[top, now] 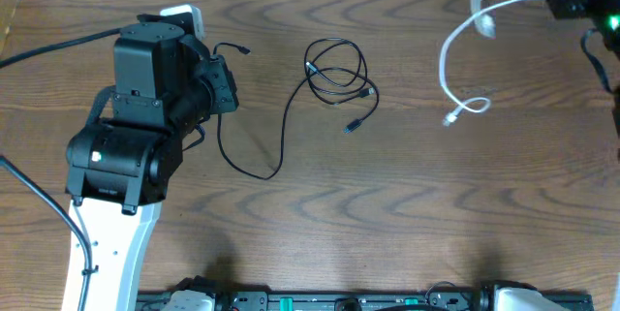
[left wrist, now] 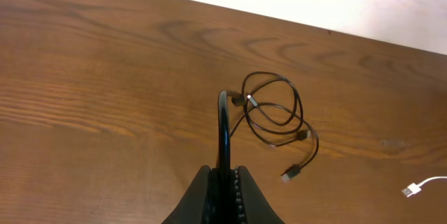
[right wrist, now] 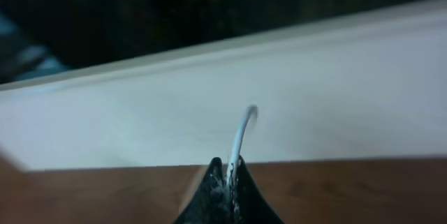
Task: Untangle cables
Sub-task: 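Carry the white cable to the top right corner with the right gripper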
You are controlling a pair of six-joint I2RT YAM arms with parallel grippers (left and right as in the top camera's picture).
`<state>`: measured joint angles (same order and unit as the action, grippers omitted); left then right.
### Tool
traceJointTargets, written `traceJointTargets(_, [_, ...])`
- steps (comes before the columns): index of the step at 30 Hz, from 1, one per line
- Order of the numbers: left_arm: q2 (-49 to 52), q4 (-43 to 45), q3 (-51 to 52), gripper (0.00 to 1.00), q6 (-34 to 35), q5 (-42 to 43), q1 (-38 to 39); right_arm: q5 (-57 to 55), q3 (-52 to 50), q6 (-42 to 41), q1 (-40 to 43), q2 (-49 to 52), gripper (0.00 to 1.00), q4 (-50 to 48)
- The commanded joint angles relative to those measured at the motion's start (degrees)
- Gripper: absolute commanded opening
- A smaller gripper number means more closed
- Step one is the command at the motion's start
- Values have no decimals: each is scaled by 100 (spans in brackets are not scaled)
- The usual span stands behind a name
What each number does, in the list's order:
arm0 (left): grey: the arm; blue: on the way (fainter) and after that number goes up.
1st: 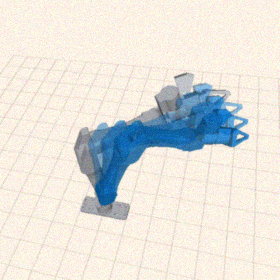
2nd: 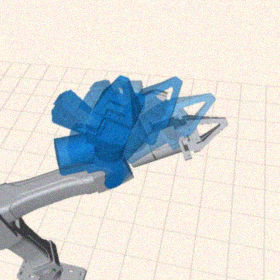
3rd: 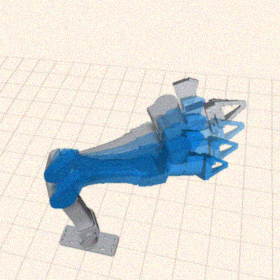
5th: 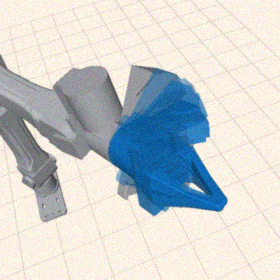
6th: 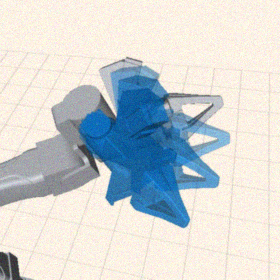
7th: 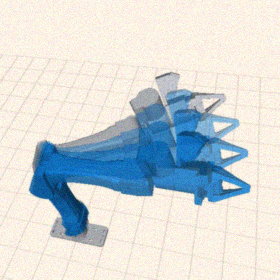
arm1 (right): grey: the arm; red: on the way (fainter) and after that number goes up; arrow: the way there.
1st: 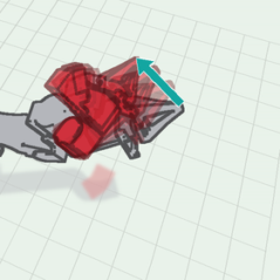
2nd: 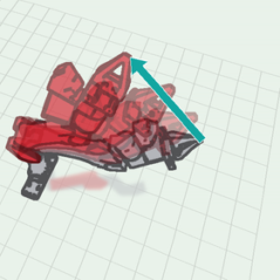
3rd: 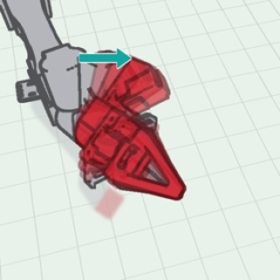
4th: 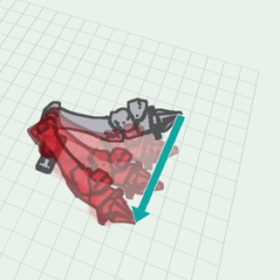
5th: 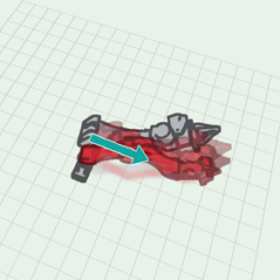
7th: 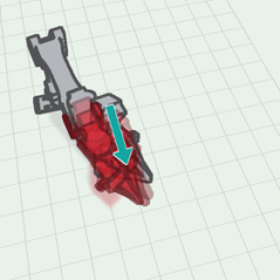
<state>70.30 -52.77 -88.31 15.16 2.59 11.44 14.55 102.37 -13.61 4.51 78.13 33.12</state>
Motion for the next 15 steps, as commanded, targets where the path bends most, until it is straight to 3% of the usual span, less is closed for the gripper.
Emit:
traceJointTargets(1, [22, -33, -42, 7, -52, -94, -17, -905, 181, -90, 229, 562, 1, 87])
traceJointTargets(6, [44, -35, -39, 8, -50, -87, -17, -793, 1300, 37, 673, 1495, 1, 721])
traceJointTargets(15, [46, -35, -7, 8, -48, -26, -17, -986, 4291, 315, 1388, 3491, 1, 2118])
